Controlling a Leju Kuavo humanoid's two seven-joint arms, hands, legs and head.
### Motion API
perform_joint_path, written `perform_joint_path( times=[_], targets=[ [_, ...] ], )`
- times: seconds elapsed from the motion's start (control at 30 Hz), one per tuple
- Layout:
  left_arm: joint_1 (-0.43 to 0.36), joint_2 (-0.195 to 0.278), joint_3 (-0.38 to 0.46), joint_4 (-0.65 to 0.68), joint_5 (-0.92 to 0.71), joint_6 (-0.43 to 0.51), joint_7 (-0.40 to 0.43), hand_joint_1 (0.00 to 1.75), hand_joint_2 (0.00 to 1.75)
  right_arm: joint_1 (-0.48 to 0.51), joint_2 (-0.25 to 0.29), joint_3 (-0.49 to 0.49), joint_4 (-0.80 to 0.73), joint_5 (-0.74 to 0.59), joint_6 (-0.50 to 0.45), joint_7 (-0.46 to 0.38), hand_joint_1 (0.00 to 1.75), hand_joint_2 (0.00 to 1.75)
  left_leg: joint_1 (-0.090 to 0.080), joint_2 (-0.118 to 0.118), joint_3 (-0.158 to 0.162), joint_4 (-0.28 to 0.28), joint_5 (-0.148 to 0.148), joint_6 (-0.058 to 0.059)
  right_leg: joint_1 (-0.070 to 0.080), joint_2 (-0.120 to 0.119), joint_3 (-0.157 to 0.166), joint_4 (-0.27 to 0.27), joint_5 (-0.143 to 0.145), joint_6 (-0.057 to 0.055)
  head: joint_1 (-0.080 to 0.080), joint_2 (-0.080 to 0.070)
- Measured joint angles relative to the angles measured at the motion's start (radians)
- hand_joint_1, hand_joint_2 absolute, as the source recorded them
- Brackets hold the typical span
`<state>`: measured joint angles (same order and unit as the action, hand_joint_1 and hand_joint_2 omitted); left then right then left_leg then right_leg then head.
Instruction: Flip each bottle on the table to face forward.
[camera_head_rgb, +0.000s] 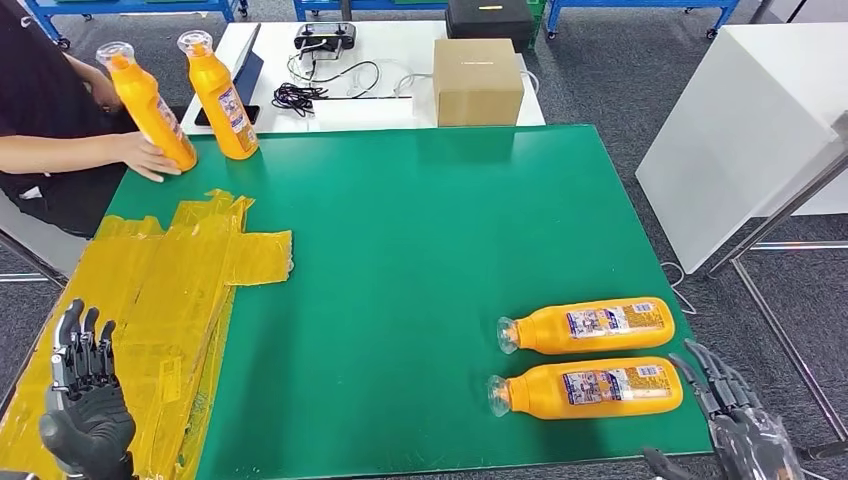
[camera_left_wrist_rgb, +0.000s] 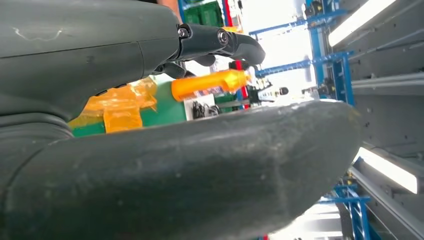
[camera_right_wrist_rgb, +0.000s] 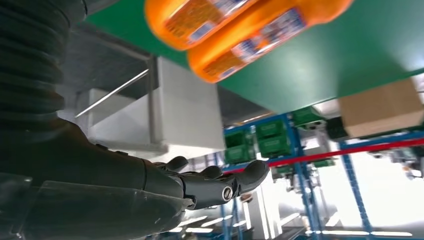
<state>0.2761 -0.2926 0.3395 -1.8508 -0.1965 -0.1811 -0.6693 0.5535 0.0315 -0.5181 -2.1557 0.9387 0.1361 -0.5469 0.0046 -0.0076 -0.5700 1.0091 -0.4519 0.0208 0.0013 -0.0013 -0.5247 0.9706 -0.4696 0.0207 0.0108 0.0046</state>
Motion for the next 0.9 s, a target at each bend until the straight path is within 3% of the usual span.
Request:
perform_joint_path(
  times=[0.3,0.5,0.67,0.9],
  targets=[
    [-0.016,0.018,-0.071,0.009,0.014,0.032,0.006,0.00,0.00,-0.175,0.039,-0.287,0.118,0.219,0.178,-0.107,0.00,1.75,-0.001,0.000,0.000,0.000,0.001,0.001,-0.002,0.000,0.004,0.000,0.001,0.001,0.000,0.000],
    [-0.025,0.038,-0.095,0.021,0.027,0.038,0.007,0.00,0.00,-0.234,0.019,-0.369,0.196,0.303,0.239,-0.128,0.00,1.75,-0.001,0.000,0.000,0.000,0.001,0.001,-0.002,0.000,0.010,0.000,0.001,0.001,0.000,0.000],
    [-0.038,0.049,-0.110,0.034,0.029,0.036,0.007,0.00,0.00,-0.258,-0.023,-0.335,0.281,0.308,0.195,-0.068,0.00,1.75,-0.001,0.000,0.000,0.000,0.001,0.001,-0.002,0.000,0.011,0.000,0.001,0.001,0.000,0.000],
    [-0.050,0.059,-0.127,0.045,0.030,0.040,0.013,0.00,0.00,-0.256,-0.139,-0.113,0.403,0.182,0.050,0.134,0.00,1.75,-0.001,0.000,0.001,0.000,0.002,0.002,-0.002,0.000,0.012,0.000,0.001,0.001,0.000,0.000]
  ],
)
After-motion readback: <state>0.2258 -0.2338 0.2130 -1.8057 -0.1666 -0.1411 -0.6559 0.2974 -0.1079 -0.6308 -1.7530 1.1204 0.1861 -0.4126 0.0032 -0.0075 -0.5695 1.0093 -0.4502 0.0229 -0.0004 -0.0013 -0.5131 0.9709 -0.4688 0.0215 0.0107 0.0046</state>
